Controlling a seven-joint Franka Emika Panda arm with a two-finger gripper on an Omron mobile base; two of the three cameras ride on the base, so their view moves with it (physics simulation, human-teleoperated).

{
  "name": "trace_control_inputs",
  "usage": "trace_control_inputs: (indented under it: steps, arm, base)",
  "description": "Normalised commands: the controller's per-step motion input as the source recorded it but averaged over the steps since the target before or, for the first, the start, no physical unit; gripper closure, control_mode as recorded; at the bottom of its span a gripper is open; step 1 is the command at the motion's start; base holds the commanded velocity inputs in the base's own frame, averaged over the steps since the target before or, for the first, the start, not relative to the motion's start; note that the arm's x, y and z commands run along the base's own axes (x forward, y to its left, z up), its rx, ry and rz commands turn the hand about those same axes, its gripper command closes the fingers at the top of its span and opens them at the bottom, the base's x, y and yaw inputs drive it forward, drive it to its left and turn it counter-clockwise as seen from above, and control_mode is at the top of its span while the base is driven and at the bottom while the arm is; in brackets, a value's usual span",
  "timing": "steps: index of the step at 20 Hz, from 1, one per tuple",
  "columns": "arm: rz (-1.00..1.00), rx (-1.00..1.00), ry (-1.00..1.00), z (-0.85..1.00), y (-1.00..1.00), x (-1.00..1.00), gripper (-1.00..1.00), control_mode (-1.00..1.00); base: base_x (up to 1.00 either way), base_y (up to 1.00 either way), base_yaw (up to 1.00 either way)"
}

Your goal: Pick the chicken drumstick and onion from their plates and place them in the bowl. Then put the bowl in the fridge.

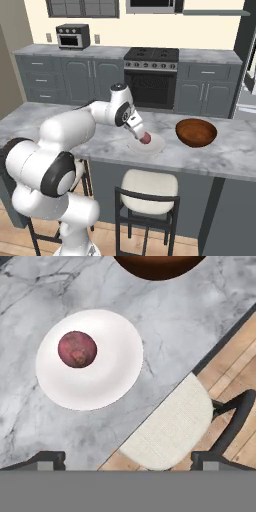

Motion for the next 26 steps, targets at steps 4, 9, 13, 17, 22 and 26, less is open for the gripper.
trace_control_inputs:
  steps: [4,9,13,17,22,26]
  arm:
    - [0.05,0.02,0.05,-0.19,-0.05,0.46,-1.0,-1.0]
    - [0.03,0.0,0.03,-0.35,-0.02,0.35,-1.0,-1.0]
    - [0.04,0.0,0.05,-0.27,-0.09,0.46,-1.0,-1.0]
    - [0.05,0.0,0.08,-0.28,-0.13,0.44,-1.0,-1.0]
    - [0.04,0.02,0.04,-0.26,-0.14,0.48,-1.0,-1.0]
    - [0.02,0.0,0.08,-0.3,-0.09,0.41,-1.0,-1.0]
  base:
    - [0.0,0.0,0.0]
    - [0.0,0.0,0.0]
    - [0.0,0.0,0.0]
    - [0.0,0.0,0.0]
    - [0.0,0.0,0.0]
    - [0.0,0.0,0.0]
